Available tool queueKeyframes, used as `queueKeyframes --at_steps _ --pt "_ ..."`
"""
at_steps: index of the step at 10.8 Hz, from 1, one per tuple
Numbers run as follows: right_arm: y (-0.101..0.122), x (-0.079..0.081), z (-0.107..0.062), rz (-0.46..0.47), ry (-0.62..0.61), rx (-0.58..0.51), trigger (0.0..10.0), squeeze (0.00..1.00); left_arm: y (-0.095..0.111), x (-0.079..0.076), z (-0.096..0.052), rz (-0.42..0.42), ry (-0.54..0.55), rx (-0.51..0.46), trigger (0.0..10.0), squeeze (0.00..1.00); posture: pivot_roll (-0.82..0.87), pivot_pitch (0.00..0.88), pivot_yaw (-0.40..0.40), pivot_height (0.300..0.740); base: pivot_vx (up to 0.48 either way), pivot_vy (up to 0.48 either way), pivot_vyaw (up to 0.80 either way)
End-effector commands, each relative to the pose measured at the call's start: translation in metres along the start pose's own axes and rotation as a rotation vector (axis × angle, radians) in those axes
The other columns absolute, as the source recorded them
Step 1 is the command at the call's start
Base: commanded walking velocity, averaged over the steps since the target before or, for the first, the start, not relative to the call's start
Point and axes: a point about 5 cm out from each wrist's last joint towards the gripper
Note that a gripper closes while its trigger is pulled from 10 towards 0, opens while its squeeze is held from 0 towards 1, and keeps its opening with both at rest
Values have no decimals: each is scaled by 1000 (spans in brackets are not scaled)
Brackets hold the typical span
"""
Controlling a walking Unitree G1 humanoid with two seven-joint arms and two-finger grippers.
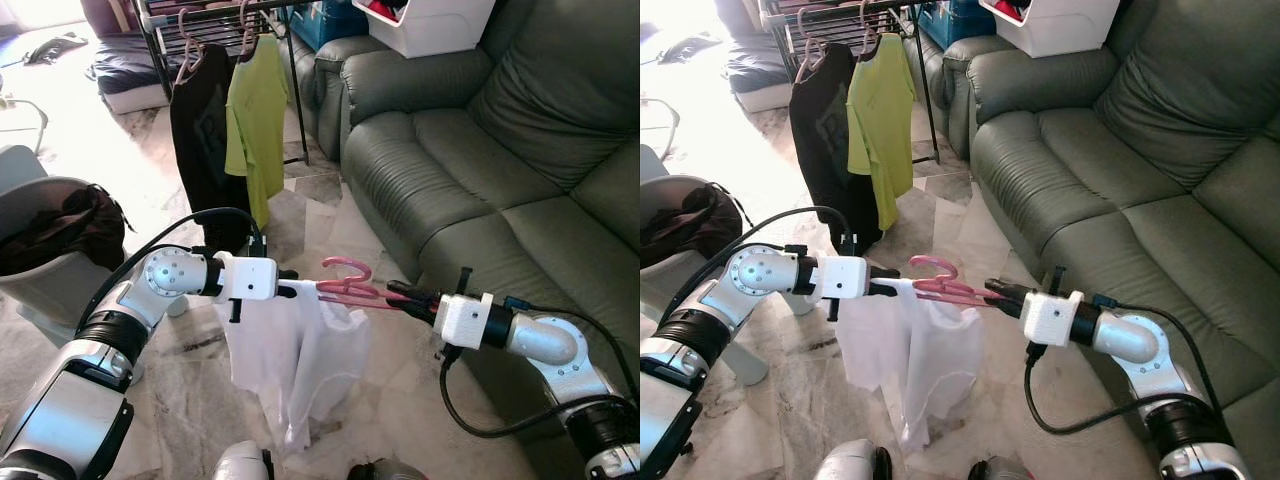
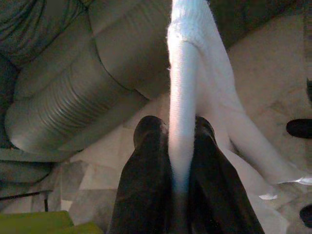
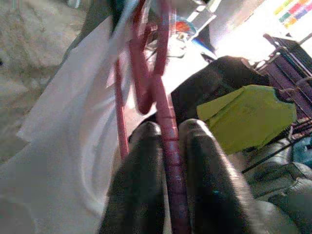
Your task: Hang hanger
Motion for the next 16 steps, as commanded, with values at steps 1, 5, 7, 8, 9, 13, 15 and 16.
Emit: queueKeyframes --at_steps 1,5,7,8,9,13,15,16 --pt "8 -9 3 -20 -16 -39 10000 1000 2 3 -1 24 -7 -5 0 0 -36 23 4 740 0 0 0" --pt "11 -14 -3 132 155 37 10000 1000 -7 -4 -6 -34 -7 26 0 0 -43 27 2 740 0 0 0" --pt "10 -18 -16 159 286 117 10000 1000 -8 -5 -6 -31 -8 40 0 0 -42 23 -3 740 0 0 0" --pt "12 -19 -23 226 353 144 10000 1000 -10 -6 -6 -38 -4 47 0 0 -43 21 -5 740 0 0 0" --pt "14 -18 -27 284 397 158 10000 1000 -10 -7 -6 -43 0 53 0 0 -43 18 -7 740 0 0 0" --pt "42 -94 -12 86 -383 -75 10000 1000 -29 -4 -18 -47 80 223 0 0 -49 13 -4 740 0 0 0" --pt "39 -105 -18 160 -660 -120 10000 1000 -32 -1 -18 -82 149 254 0 0 -45 11 -3 740 0 0 0" --pt "18 -100 -18 238 -862 -47 10000 1000 -38 9 -22 -172 318 294 0 0 -45 11 -3 740 0 0 0"
Point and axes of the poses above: a point about 5 cm out from each wrist's last joint towards the gripper, its own z axis pointing out of the wrist towards the gripper, its own y axis along the axis of the wrist's last joint, x = y × z, and after that the axes turned 11 degrees about z, right-handed
